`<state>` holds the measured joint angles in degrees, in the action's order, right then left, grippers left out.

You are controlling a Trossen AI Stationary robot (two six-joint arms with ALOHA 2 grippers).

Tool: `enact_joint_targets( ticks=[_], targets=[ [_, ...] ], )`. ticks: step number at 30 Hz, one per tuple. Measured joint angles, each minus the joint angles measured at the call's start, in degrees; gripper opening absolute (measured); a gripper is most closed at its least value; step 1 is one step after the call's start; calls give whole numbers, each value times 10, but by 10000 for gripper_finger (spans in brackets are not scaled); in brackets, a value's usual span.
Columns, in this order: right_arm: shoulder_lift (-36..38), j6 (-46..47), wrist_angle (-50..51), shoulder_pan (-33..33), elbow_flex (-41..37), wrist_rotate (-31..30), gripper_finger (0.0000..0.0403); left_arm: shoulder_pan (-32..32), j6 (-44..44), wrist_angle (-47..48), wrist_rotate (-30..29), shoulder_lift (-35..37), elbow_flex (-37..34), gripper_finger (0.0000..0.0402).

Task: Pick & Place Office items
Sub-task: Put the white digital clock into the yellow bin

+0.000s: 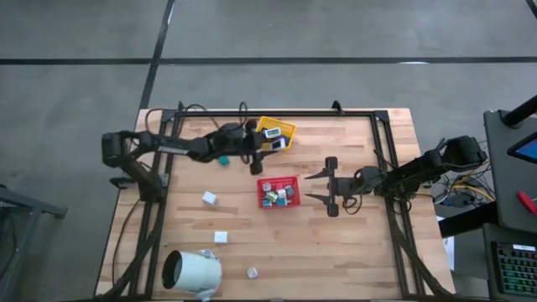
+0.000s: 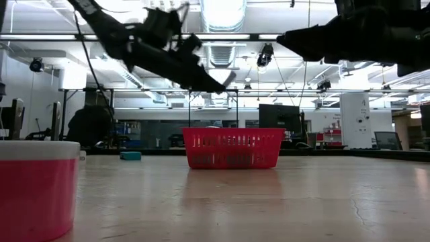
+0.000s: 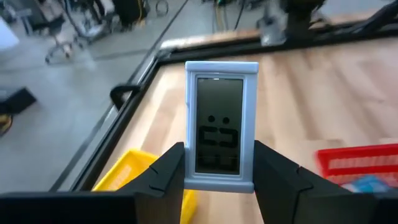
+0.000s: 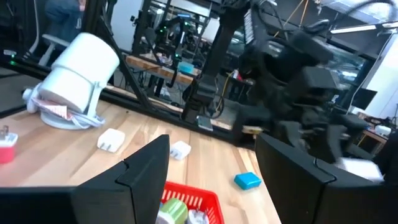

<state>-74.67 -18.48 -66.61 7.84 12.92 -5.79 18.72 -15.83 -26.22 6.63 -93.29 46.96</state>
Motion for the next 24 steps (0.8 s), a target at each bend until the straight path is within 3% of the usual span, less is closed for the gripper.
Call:
enact_joint_targets(
  ticks=[9, 24],
  targets=[
    [4, -15, -2, -9, -12, -2, 233, 49, -2, 91, 26, -77, 107, 146],
    [9, -29, -1, -19, -15, -1, 233, 81, 5, 211, 31, -128, 196, 146]
  ],
)
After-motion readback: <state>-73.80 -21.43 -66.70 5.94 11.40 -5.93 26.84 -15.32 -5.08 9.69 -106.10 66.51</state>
